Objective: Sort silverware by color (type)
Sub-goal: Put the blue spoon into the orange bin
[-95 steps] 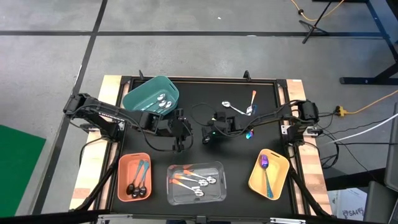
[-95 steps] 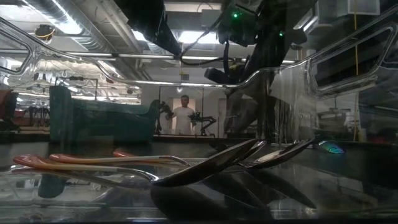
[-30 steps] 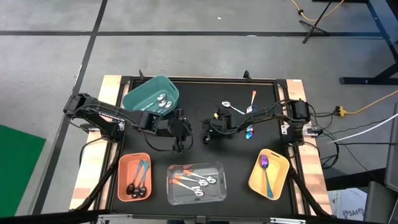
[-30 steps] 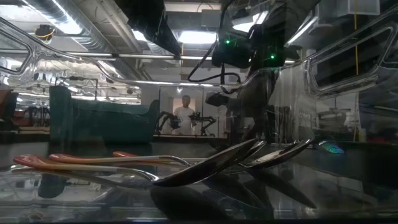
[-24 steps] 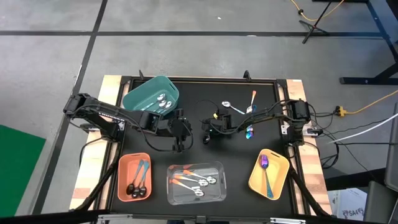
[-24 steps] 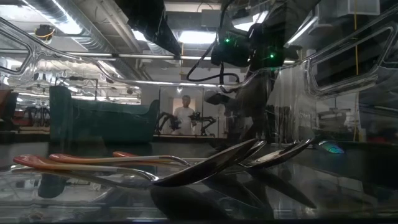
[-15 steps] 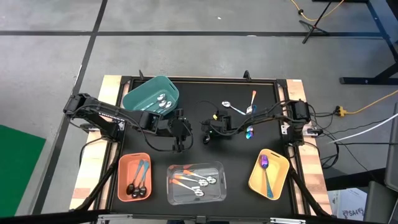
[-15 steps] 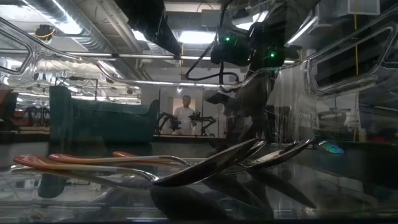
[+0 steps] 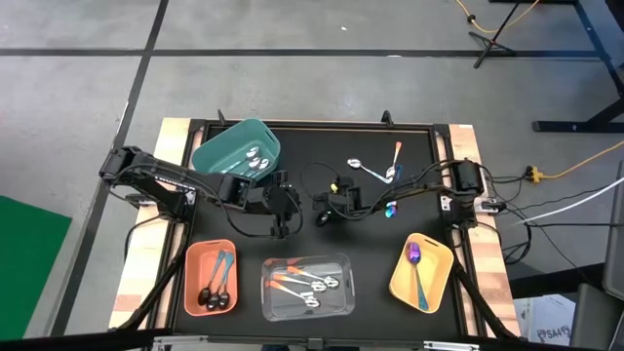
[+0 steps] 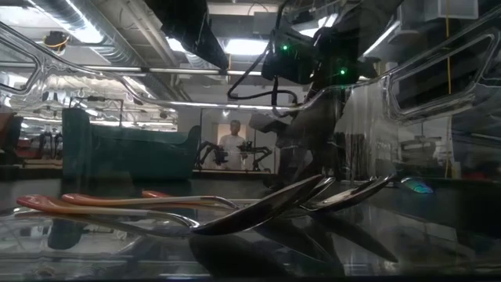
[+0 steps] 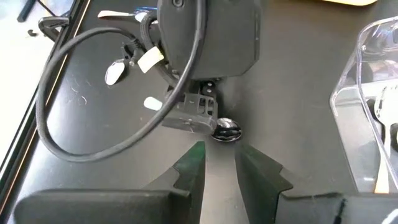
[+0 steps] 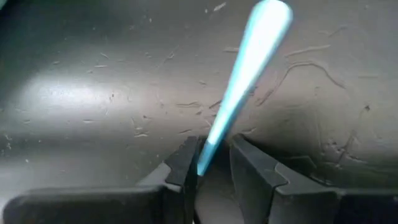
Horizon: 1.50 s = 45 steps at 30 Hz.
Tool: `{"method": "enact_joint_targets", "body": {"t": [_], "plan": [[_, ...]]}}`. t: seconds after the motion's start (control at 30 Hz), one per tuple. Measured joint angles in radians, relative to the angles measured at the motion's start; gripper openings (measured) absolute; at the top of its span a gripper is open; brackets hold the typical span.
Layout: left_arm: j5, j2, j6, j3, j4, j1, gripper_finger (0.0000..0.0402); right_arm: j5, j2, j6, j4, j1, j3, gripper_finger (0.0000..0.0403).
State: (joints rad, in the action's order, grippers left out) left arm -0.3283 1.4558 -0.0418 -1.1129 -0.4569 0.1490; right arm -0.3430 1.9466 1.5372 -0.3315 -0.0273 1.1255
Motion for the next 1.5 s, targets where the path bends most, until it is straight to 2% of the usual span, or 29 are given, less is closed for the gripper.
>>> {"method": "enact_joint_targets", "body": {"t": [0.47, 0.83, 1.5], "plan": [[0.000, 0.000, -0.001, 0.001, 0.003, 0.000, 0.0082, 0.041, 0.021, -0.042, -0.020, 0.002, 0.002, 0.0089], [0.000, 0.000, 0.006, 0.001, 0.003, 0.000, 0.0082, 0.045, 0.021, -0.090, -0.028, 0.002, 0.001, 0.0007], [0.000, -0.001, 0.071, 0.001, -0.025, 0.006, 0.0082, 0.039, 0.022, -0.499, -0.011, 0.001, 0.000, 0.0002]]}}
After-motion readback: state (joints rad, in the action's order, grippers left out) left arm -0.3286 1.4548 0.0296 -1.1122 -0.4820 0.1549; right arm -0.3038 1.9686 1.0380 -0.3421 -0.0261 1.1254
